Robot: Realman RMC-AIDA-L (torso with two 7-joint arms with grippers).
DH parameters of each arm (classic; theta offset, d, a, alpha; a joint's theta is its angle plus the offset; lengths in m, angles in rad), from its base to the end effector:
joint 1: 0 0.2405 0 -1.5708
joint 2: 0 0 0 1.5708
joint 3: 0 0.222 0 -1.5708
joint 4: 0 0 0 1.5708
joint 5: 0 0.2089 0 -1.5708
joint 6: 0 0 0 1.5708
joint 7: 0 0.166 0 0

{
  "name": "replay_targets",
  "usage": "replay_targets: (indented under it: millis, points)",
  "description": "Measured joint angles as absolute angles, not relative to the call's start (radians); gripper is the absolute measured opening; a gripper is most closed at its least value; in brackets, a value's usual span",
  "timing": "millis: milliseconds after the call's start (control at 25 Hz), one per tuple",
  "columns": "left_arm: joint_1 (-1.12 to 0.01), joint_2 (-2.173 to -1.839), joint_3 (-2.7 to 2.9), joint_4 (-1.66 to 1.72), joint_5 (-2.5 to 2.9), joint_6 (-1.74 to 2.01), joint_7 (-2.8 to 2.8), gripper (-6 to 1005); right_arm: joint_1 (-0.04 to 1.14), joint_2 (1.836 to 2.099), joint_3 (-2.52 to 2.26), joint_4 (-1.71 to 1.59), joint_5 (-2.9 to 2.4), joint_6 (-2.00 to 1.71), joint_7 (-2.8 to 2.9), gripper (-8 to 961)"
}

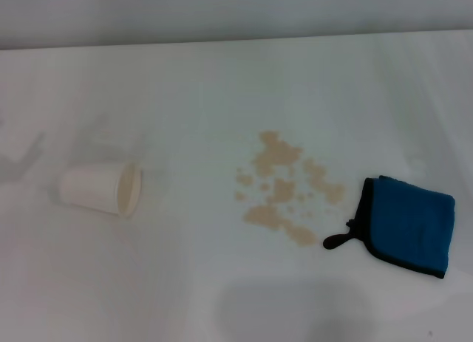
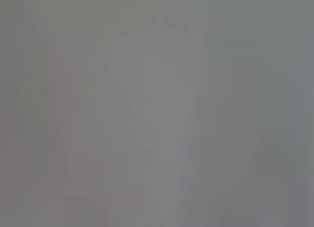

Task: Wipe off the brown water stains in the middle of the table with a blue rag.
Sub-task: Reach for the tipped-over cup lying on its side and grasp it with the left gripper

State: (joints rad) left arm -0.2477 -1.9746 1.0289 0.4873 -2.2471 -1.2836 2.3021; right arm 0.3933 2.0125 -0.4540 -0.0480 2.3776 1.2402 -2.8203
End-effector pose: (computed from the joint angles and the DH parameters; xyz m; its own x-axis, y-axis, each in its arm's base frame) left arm -0.2989 0.3253 0.0835 0.6565 -0.0547 0.7524 0.6545 -0.4547 -0.6041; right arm 0.3673 0.3178 0.0949 0.6842 0.1098 -0.7210 -0.7284 0.1504 -0.6684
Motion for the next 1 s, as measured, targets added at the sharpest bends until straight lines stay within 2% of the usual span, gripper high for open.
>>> replay_targets:
  millis: [360,480,640,720,1000]
  points:
    - [-0.268,-1.846,1.022,0.866,-1.664,-1.193,1.711,860,0.4,2.015,-0.455,-0.003,2.378,1.245,-2.796,477]
    - [-0.308,-1.817,1.015,0.974,-1.464,-1.247,1.565,860,0.402,2.017,-0.455,0.009,2.378,1.247,-2.795,477]
    - [-0.391,-1.814,0.959,1.079,-1.197,-1.376,1.455,860,0.406,2.018,-0.454,0.026,2.378,1.25,-2.784,477]
    - [-0.453,-1.825,0.938,1.126,-1.025,-1.458,1.426,860,0.407,2.02,-0.454,0.036,2.378,1.254,-2.767,477]
    - [-0.565,-1.856,0.942,1.185,-0.778,-1.563,1.453,859,0.407,2.02,-0.454,0.05,2.378,1.279,-2.744,478]
